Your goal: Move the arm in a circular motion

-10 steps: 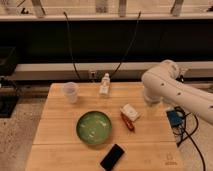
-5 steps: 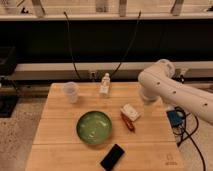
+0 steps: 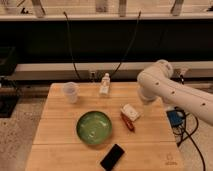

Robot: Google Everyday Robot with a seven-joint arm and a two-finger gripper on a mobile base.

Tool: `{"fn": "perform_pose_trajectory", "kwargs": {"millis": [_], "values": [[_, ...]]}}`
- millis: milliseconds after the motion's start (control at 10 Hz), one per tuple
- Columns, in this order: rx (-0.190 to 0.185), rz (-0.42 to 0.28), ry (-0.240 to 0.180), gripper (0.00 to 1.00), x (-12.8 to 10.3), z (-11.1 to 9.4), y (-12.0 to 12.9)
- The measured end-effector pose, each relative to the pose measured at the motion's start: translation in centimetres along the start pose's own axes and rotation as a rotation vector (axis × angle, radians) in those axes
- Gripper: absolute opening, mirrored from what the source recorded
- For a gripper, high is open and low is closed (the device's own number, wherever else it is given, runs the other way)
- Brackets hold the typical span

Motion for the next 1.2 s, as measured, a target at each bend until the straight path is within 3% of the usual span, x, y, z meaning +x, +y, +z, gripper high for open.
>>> {"fn": "perform_pose_trajectory", "kwargs": {"millis": [1200], "values": [[0.019,-0.113,-0.02,0.8,-0.7,0.83,-0.39]]}}
